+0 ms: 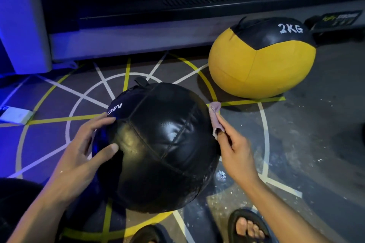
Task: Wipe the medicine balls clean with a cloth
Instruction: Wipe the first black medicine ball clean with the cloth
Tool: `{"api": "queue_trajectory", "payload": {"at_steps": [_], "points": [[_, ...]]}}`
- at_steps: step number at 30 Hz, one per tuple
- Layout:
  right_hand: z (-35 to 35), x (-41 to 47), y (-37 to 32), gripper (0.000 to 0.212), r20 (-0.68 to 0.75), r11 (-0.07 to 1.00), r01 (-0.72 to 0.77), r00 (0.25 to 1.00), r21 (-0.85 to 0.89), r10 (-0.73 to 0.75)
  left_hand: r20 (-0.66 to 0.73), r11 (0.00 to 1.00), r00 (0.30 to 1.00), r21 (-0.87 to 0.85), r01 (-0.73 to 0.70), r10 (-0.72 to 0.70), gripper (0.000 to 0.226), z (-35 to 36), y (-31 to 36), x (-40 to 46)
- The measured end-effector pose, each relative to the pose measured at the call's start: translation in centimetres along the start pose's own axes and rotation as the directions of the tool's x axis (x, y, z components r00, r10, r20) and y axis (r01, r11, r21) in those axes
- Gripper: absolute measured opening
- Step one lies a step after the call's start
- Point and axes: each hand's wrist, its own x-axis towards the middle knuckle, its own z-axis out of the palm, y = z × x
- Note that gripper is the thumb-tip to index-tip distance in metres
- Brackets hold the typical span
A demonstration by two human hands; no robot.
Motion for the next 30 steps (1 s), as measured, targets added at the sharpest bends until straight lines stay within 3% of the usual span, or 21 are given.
{"api": "queue_trajectory", "payload": {"at_steps": [3, 7, 10, 13, 14, 16, 18, 19, 22, 24, 26, 28, 29, 30], "points": [[0.2, -0.5, 1.0, 0.044, -0.046, 0.993, -0.097, 0.994, 0.073, 0.1, 0.025, 0.931, 0.99, 0.336, -0.142, 0.142, 0.063, 1.8, 2.3, 1.5], [0.3, -1.2, 0.5, 0.045, -0.037, 0.99, -0.117, 0.992, 0.083, 0.12, 0.041, 0.858, 0.974, 0.467, -0.214, 0.221, 0.076, 4.5, 3.6, 3.1], [0.2, -1.0, -0.8, 0.048, 0.003, 0.997, 0.001, 1.0, 0.071, -0.001, 0.0, 0.862, 0.977, 0.47, -0.189, 0.214, 0.08, 4.8, 3.0, 2.3], [1.4, -0.4, -3.1, 0.047, 0.055, 0.97, 0.243, 0.969, -0.022, -0.242, -0.02, 0.862, 0.975, 0.472, -0.186, 0.221, 0.081, 4.8, 2.7, 0.8], [2.1, -0.6, -4.1, 0.046, 0.112, 0.93, 0.36, 0.93, -0.075, -0.351, -0.028, 0.865, 0.973, 0.466, -0.189, 0.228, 0.082, 4.9, 2.7, 0.4], [3.3, -0.8, -5.7, 0.046, 0.312, 0.77, 0.625, 0.763, -0.129, -0.567, -0.039, 0.869, 0.969, 0.451, -0.202, 0.246, 0.082, 5.2, 2.5, -0.5], [4.1, 0.4, -6.6, 0.046, 0.498, 0.643, 0.755, 0.608, -0.125, -0.618, -0.048, 0.874, 0.965, 0.438, -0.213, 0.259, 0.081, 5.4, 2.3, -1.3], [4.3, 1.8, -6.7, 0.046, 0.503, 0.649, 0.75, 0.614, -0.129, -0.609, -0.056, 0.879, 0.966, 0.43, -0.207, 0.254, 0.081, 5.5, 2.2, -1.6], [4.0, 7.6, -7.3, 0.048, 0.286, 0.865, 0.455, 0.875, -0.21, -0.391, -0.081, 0.888, 0.966, 0.419, -0.189, 0.244, 0.081, 5.7, 2.4, -1.8], [4.2, 8.0, -8.4, 0.047, 0.258, 0.884, 0.383, 0.913, -0.268, -0.317, -0.081, 0.891, 0.967, 0.414, -0.187, 0.241, 0.081, 5.8, 2.5, -1.6], [5.4, 4.9, -9.3, 0.047, 0.395, 0.817, 0.53, 0.817, -0.226, -0.421, -0.08, 0.893, 0.966, 0.407, -0.193, 0.245, 0.08, 5.6, 2.1, -1.5], [5.8, 1.4, -10.0, 0.048, 0.554, 0.677, 0.714, 0.642, -0.181, -0.529, -0.085, 0.906, 0.969, 0.382, -0.182, 0.23, 0.078, 5.2, 1.7, -1.8], [5.7, 1.3, -9.8, 0.05, 0.588, 0.624, 0.76, 0.593, -0.182, -0.55, -0.088, 0.915, 0.971, 0.364, -0.176, 0.222, 0.077, 5.1, 1.6, -1.9], [5.4, 2.3, -9.5, 0.051, 0.562, 0.618, 0.765, 0.595, -0.179, -0.574, -0.091, 0.92, 0.972, 0.352, -0.172, 0.216, 0.076, 5.1, 1.6, -2.0]]}}
